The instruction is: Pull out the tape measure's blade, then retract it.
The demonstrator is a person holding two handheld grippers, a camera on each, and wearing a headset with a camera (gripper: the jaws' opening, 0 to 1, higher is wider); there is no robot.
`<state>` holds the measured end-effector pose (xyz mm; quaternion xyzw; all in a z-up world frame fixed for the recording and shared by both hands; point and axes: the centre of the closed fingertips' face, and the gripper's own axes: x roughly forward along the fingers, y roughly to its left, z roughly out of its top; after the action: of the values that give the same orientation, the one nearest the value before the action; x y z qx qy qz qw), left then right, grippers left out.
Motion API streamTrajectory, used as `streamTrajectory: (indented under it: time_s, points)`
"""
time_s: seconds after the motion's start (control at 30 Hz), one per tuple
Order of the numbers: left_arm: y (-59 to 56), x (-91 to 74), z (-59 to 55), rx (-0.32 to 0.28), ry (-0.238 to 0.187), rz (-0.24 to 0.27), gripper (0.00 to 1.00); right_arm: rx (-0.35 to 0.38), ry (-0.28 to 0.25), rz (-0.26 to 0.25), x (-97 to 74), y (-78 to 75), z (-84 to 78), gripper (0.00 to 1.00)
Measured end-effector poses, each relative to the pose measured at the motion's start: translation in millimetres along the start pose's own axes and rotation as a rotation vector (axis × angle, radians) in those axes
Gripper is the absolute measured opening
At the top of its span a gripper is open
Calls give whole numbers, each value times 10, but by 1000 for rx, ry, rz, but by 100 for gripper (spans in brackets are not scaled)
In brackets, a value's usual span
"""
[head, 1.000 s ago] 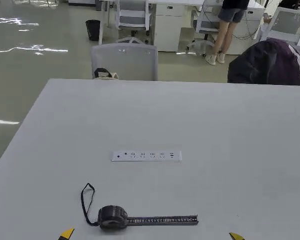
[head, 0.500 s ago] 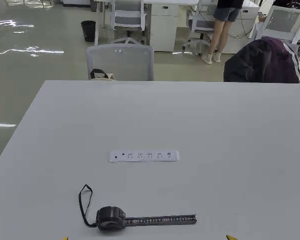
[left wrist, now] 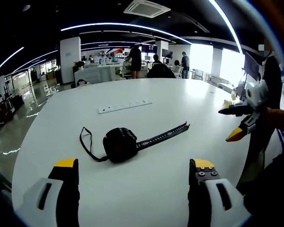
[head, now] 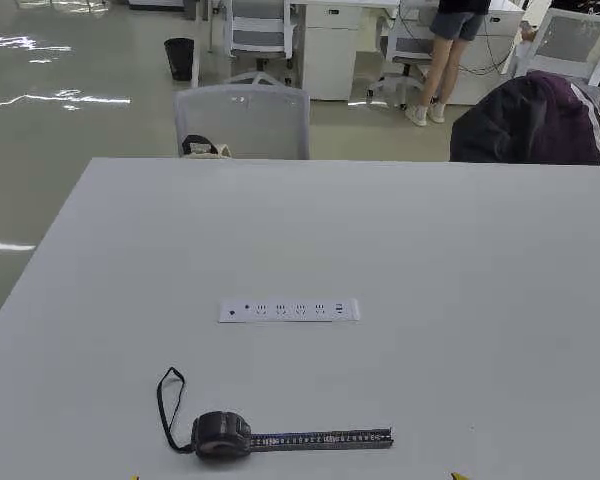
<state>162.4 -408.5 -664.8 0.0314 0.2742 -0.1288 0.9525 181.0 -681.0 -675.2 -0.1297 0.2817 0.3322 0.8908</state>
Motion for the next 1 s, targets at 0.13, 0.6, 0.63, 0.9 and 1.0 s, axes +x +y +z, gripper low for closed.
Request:
streamTrajectory:
  time_s: [0.13, 0.6, 0.63, 0.9, 1.0]
  points:
    - [-10, 31, -45, 16, 35, 39, 96, -7, 2, 15, 29, 50, 18, 92]
    - [42, 284, -12, -57, 41, 145, 95, -25, 10, 39, 153, 74, 1, 89]
    - [52, 310, 9, -67, 33, 158, 95, -24, 9, 39, 166, 62, 1, 89]
    - [5, 504, 128, -122, 7, 193, 92, -57, 17, 67, 265, 21, -26, 78]
    - [14, 624, 148, -139, -17, 213, 92, -72, 4, 78, 304, -19, -9, 78]
